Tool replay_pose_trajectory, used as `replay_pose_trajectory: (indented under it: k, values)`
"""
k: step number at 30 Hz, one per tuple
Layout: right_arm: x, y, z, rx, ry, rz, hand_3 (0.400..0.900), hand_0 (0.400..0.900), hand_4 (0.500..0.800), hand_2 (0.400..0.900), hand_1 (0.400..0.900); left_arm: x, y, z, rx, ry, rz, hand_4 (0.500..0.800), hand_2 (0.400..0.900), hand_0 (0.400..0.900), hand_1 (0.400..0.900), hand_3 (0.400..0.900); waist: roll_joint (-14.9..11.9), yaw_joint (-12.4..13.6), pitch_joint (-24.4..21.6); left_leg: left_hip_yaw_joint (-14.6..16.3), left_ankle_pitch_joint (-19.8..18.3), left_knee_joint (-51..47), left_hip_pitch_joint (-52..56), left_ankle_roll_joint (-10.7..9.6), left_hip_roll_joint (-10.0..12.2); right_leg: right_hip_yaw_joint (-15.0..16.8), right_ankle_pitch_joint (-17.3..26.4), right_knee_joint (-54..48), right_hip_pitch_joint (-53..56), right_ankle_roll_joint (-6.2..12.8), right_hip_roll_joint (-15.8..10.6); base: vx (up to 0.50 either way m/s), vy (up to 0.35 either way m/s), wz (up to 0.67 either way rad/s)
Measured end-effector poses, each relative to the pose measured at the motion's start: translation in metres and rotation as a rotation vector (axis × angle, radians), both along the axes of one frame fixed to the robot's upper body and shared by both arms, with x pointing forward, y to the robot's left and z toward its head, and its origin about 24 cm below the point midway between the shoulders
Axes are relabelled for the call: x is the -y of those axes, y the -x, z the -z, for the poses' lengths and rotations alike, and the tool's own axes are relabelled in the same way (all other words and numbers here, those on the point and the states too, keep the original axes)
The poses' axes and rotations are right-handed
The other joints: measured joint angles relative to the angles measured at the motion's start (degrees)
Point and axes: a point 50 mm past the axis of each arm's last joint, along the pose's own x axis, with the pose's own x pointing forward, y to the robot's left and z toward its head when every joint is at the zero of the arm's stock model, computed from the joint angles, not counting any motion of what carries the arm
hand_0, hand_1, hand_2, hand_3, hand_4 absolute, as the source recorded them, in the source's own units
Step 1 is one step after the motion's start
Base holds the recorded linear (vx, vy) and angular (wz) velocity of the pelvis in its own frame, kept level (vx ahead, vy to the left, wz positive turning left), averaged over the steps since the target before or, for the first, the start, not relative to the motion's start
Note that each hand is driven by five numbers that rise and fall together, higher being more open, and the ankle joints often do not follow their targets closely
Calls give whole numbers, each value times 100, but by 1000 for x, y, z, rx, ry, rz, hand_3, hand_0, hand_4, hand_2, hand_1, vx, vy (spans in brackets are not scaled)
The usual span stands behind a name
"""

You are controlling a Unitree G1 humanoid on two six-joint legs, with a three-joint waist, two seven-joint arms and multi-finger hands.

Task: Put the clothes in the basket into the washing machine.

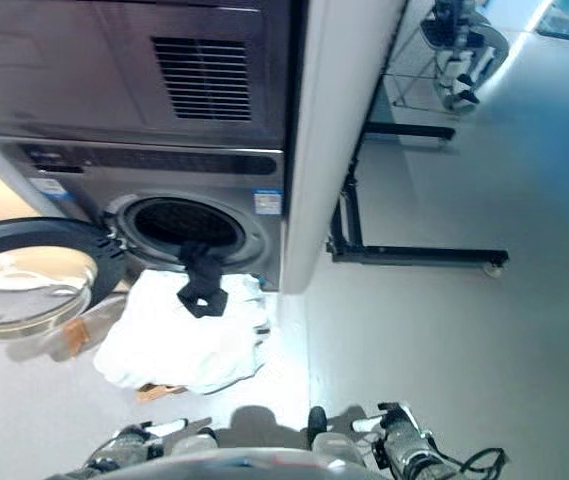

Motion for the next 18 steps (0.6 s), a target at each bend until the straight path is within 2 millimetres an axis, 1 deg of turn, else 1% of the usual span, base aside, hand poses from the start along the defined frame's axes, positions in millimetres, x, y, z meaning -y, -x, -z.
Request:
replay_pose_trajectory:
  k: [1, 2, 3, 4, 5, 6, 7, 8, 9, 10, 11, 12, 13, 14, 15, 16, 17, 18]
  values:
    - [7, 0, -1, -5, 27, -8, 900, 900, 800, 900, 900, 4, 2, 2, 11, 15, -20, 800, 900, 900, 900, 900, 139, 96, 67, -105, -151, 62, -229, -28, -80, 56, 4, -5, -17, -27, 17, 339, 177, -48]
    - [20, -1, -4, -7, 69, -5, 900, 900, 800, 900, 900, 11, -5, 2, 42, 37, -25, 800, 900, 900, 900, 900, 228, 210, 180, -81, -199, -105, -359, -18, -202, 90, 6, 27, -58, -31, 23, 315, 150, -34]
    - [34, -5, -9, -2, 108, 0, 900, 900, 800, 900, 900, 20, -11, 3, 65, 61, -23, 800, 900, 900, 900, 900, 417, 300, 360, -1, -192, -430, -477, -12, -351, 67, 10, 25, -49, -39, 16, 330, 159, -33]
    - [43, -5, -11, -4, 136, 8, 900, 900, 800, 900, 900, 26, -10, 5, 62, 77, -34, 800, 900, 900, 900, 900, 538, 339, 420, 55, -160, -816, -494, 12, -492, 55, 8, -13, -66, -36, -23, 346, 189, -24]
    - [48, -7, -13, 1, 149, 11, 900, 900, 800, 900, 900, 30, -4, 7, 38, 86, -45, 800, 900, 900, 900, 900, 627, 370, 423, 67, -131, -1208, -475, 55, -587, 55, -6, -76, -53, -9, -53, 379, 239, -24]
    - [51, -4, -13, -2, 149, 26, 900, 900, 800, 900, 900, 33, 4, 10, 3, 93, -60, 800, 900, 900, 900, 900, 737, 340, 400, 81, -136, -1572, -413, 70, -633, 54, -14, -273, 94, 6, -46, 438, 304, -22]
    - [51, 0, -12, -12, 150, 31, 900, 900, 800, 900, 900, 36, 7, 11, -13, 99, -68, 800, 900, 900, 900, 900, 837, 344, 362, 130, -83, -1685, -347, 261, -629, 80, -19, -423, 225, 24, -16, 407, 281, -4]
    - [44, 4, -8, -16, 129, 36, 900, 900, 800, 900, 900, 34, 8, 11, -11, 93, -77, 800, 900, 900, 900, 900, 791, 397, 386, 309, 3, -1771, -228, 416, -633, 78, -82, -262, 260, 1, 12, 404, 241, 9]
    - [36, 7, -5, -21, 105, 43, 900, 900, 800, 900, 900, 29, 6, 9, -2, 80, -77, 800, 900, 900, 900, 900, 693, 380, 375, 394, 1, -1786, -196, 422, -667, 10, -195, -74, 285, 9, -10, 490, 231, 12]
    - [25, 11, -1, -28, 74, 46, 900, 900, 800, 900, 900, 23, 1, 7, 21, 64, -72, 800, 900, 900, 900, 900, 603, 377, 352, 471, 7, -1746, -189, 449, -679, -65, -354, 50, 298, 19, -85, 472, 210, -4]
    - [15, 15, 3, -32, 43, 57, 900, 900, 800, 900, 900, 18, -12, 2, 58, 54, -61, 800, 900, 900, 900, 900, 503, 377, 358, 506, -85, -1613, -176, 592, -736, -113, -487, 78, 387, 115, -171, 451, 205, -14]
    - [7, 21, 6, -44, 17, 74, 900, 900, 800, 900, 900, 15, -13, 1, 61, 47, -58, 800, 900, 900, 900, 900, 466, 404, 313, 575, -73, -1532, -68, 747, -755, -217, -641, 219, 487, 164, -243, 363, 158, -25]
    - [5, 26, 8, -55, 11, 84, 900, 900, 800, 900, 900, 14, -12, 1, 59, 44, -50, 800, 900, 900, 900, 900, 457, 407, 275, 631, -35, -1520, -24, 818, -735, -223, -748, 359, 489, 188, -255, 368, 154, -24]
    - [1, 21, 7, -39, 2, 82, 900, 900, 800, 900, 900, 12, -14, 0, 64, 39, -33, 800, 900, 900, 900, 900, 470, 488, 262, 724, -78, -1385, -18, 954, -684, -234, -1148, 1165, 327, 119, -269, 451, 202, -16]
    - [2, 20, 7, -33, 0, 92, 900, 900, 800, 900, 900, 10, -15, -1, 77, 30, -13, 800, 900, 900, 900, 900, 454, 510, 203, 766, -254, -1205, 8, 1000, -665, -215, -1533, 3113, -115, 80, -335, 445, 226, 6]
    - [3, 21, 7, -28, 1, 105, 900, 900, 800, 900, 900, 7, -21, -4, 96, 22, 15, 800, 900, 900, 900, 900, 374, 533, 90, 772, -387, -1130, 57, 986, -725, -187, -1293, 3842, -213, 122, -409, 449, 263, 29]
    - [2, 21, 7, -20, -4, 121, 900, 900, 800, 900, 900, 2, -21, -5, 93, 12, 32, 800, 900, 900, 900, 900, 280, 563, 23, 850, -409, -1129, 124, 924, -775, -113, -1019, 4043, -198, 211, -483, 340, 201, 29]
    - [4, 16, 5, 6, -3, 122, 900, 900, 800, 900, 900, -1, -22, -6, 90, 4, 43, 800, 900, 900, 900, 900, 326, 466, 31, 759, -400, -1211, 275, 915, -789, -105, -749, 4327, -233, 335, -448, 269, 137, 32]
